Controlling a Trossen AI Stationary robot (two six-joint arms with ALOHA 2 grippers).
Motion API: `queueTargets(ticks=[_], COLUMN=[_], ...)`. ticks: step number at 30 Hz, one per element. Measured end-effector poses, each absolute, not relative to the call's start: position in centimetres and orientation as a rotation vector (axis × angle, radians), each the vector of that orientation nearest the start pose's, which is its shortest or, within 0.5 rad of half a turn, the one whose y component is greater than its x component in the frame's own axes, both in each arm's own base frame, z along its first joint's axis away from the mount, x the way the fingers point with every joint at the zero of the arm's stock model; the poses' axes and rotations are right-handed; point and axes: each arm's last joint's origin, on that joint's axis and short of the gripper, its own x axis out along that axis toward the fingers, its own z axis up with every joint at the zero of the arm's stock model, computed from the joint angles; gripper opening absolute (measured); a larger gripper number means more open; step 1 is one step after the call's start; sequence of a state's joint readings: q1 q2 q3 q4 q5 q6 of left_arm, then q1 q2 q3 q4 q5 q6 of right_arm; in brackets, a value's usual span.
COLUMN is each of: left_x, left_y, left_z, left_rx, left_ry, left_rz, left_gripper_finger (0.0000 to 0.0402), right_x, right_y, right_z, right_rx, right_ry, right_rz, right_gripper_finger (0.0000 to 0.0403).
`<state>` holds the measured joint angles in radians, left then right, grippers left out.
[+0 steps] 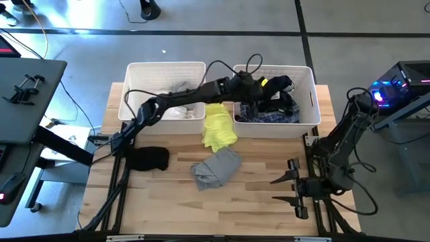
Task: Sort clothes
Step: Put the black boxers into the right white laundry bin, then put the gray shirt into the left white laundry bin
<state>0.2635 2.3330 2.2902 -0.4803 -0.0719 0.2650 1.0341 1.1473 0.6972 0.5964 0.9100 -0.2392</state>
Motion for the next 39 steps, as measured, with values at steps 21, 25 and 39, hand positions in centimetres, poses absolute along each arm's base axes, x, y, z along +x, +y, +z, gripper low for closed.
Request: queueTargets(ticks=[21, 25, 39], left_x=[44.0, 41.7, 34.7], left_y=[-7.1, -9.9, -12.4], left_z=[27.2, 23.0, 14.7], left_rx=[0.302, 0.176, 0.04], left_ry=[0.778, 0.599, 0.254], left_rz=[-0.217, -0.22, 0.171], left_gripper_finger=[0.0053, 0.0025, 0.0002], right_x=[15.5, 14.8, 14.8], right_y=[21.7, 22.3, 22.1], right_z=[27.2, 26.9, 27.0], right_rx=[-0.13, -0.131, -0.122], right_ry=[-0.005, -0.002, -0.003], right_rz=[0.03, 0.028, -0.053], right_gripper_finger=[0.0195, 0.0195, 0.0195])
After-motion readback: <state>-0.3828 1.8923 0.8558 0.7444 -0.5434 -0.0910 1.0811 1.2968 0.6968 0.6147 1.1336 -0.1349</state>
